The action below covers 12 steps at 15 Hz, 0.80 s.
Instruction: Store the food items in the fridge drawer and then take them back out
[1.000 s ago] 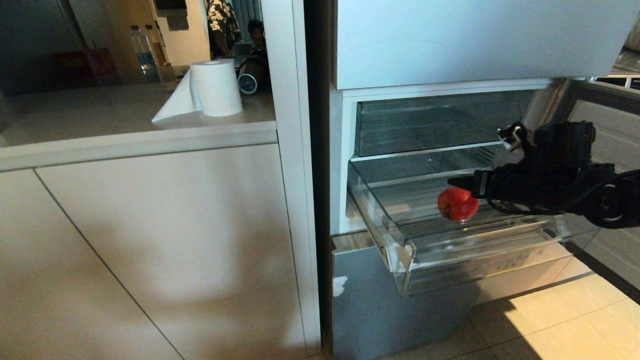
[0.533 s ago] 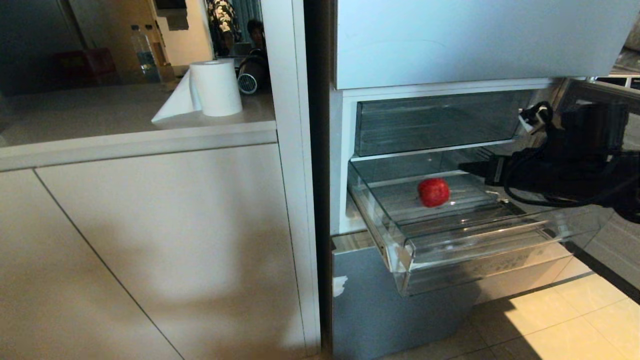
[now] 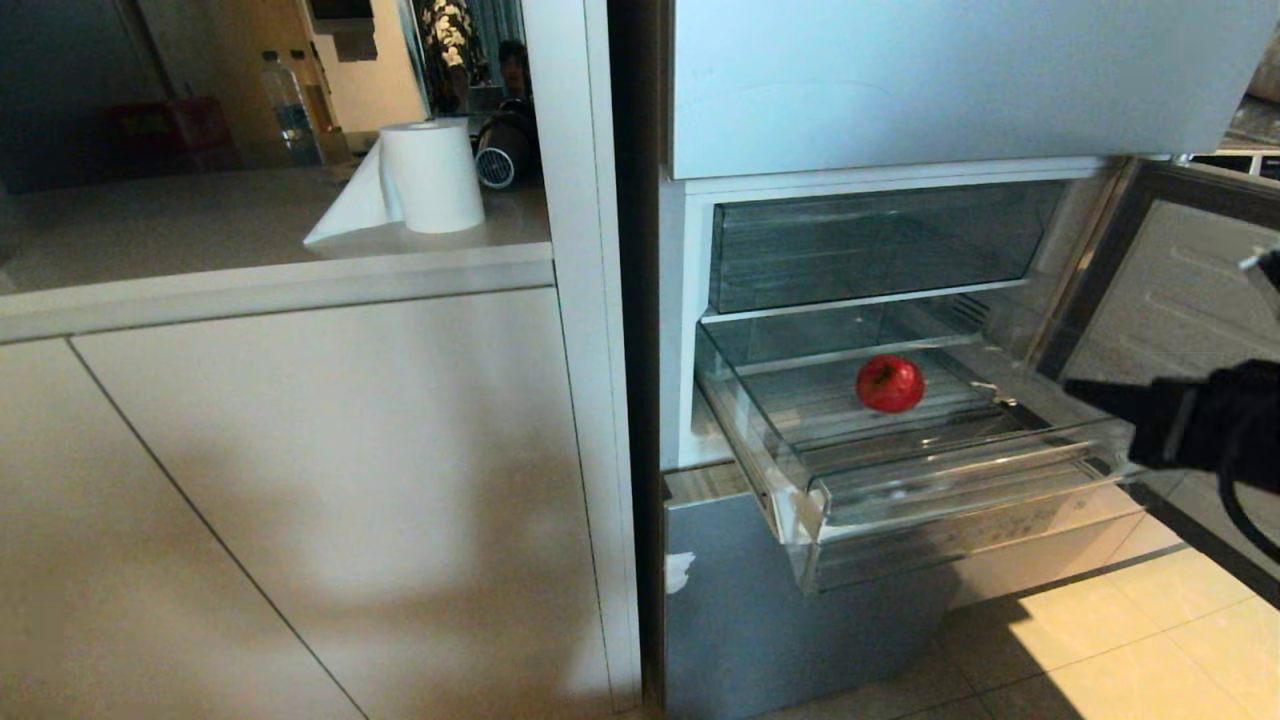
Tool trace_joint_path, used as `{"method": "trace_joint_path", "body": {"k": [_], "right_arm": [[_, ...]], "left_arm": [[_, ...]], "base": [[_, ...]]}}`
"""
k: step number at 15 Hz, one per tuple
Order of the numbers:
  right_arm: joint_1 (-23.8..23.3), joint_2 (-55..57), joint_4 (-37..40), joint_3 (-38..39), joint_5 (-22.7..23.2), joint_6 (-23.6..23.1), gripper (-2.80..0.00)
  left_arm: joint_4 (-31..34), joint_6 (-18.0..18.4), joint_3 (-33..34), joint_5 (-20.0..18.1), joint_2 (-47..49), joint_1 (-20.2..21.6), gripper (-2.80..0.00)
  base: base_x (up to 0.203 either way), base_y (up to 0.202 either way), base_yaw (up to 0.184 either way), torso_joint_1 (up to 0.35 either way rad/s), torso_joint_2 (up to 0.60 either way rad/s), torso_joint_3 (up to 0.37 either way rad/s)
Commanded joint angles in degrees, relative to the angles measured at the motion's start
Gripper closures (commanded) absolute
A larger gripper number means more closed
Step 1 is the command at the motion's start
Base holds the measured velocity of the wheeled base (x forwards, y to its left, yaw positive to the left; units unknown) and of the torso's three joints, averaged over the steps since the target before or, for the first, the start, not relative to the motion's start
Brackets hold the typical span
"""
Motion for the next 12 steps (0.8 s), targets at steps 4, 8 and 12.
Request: {"method": "trace_joint_path", "body": {"k": [4, 8, 12], "right_arm": [[-2.8, -29.9, 0.1, 23.8, -0.7, -0.6, 0.00], [-4.0, -46.9, 7.7, 33.6, -2.4, -7.4, 0.00], [-4.1, -61.1, 17.1, 38.0, -5.9, -11.4, 0.00]], "left_arm": [[0.0, 0.0, 0.0, 0.0, -0.2, 0.0, 0.00], [0.0, 0.0, 0.0, 0.0, -0.1, 0.0, 0.00], [0.0, 0.0, 0.0, 0.0, -0.1, 0.0, 0.00]], "base": [[0.000, 0.000, 0.000, 0.000, 0.00, 0.000], [0.000, 0.000, 0.000, 0.000, 0.00, 0.000], [0.000, 0.000, 0.000, 0.000, 0.00, 0.000]]}}
